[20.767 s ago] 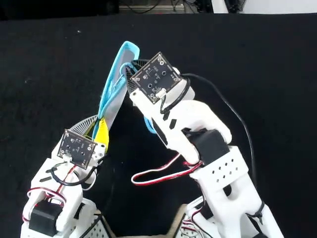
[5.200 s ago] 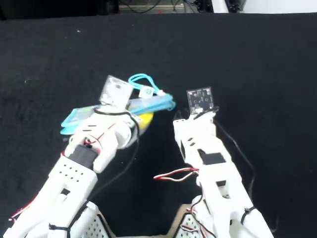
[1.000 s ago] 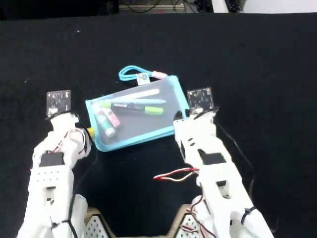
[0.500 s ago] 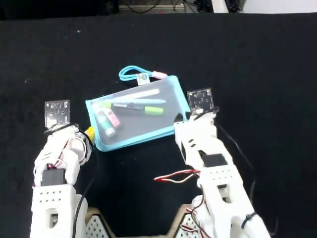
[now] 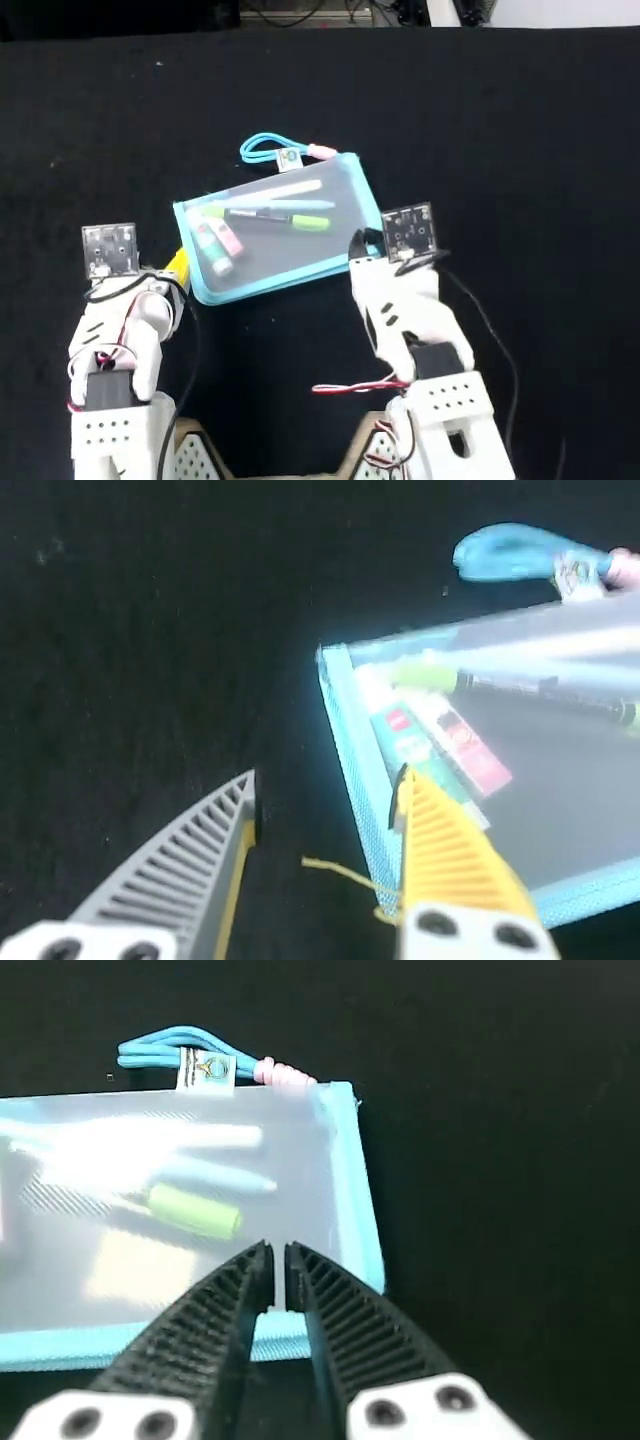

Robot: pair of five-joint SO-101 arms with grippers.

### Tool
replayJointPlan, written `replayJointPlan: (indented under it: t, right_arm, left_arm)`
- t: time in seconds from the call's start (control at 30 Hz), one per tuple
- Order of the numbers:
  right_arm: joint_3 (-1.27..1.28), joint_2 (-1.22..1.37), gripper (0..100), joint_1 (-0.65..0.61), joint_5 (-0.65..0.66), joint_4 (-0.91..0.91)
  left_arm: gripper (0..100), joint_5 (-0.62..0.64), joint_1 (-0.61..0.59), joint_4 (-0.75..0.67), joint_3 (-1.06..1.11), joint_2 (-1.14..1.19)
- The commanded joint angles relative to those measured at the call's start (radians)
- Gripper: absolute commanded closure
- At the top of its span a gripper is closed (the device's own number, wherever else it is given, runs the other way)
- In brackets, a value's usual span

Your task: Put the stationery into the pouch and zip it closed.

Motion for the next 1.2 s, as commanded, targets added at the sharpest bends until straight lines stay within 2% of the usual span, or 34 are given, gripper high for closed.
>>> replayJointPlan:
  t: [0.0,0.13,0.33,0.47,0.57,0.67,0.8,0.93,1.17]
  right_arm:
    - [0.01,-0.071,97.3,0.025,0.003,-0.026]
    - [0.022,-0.137,97.6,0.097,0.003,-0.021]
    - [0.028,-0.246,97.6,0.184,0.003,0.003]
    - [0.028,-0.346,97.6,0.235,0.003,0.236]
    - [0.01,-0.469,97.6,0.221,0.0,0.482]
    - [0.024,-0.625,97.6,0.192,0.003,0.647]
    - [0.062,-0.627,97.4,0.181,-0.005,0.677]
    - [0.085,-0.621,97.4,0.181,-0.005,0.694]
    - [0.085,-0.641,97.3,0.175,-0.006,0.829]
  left_arm:
    - [84,0.005,0.007,0.054,-0.007,-0.083]
    - [97,0.0,0.001,0.063,0.027,-0.143]
    - [97,-0.061,0.005,0.06,0.035,-0.141]
    - [97,-0.063,0.004,0.06,0.033,-0.141]
    - [97,-0.061,0.007,0.061,0.035,-0.141]
    - [97,-0.061,0.007,0.068,0.035,-0.141]
    - [97,-0.058,0.007,0.071,0.035,-0.141]
    - [97,-0.054,0.008,0.133,0.012,-0.143]
    - [97,-0.031,0.008,0.155,-0.004,-0.143]
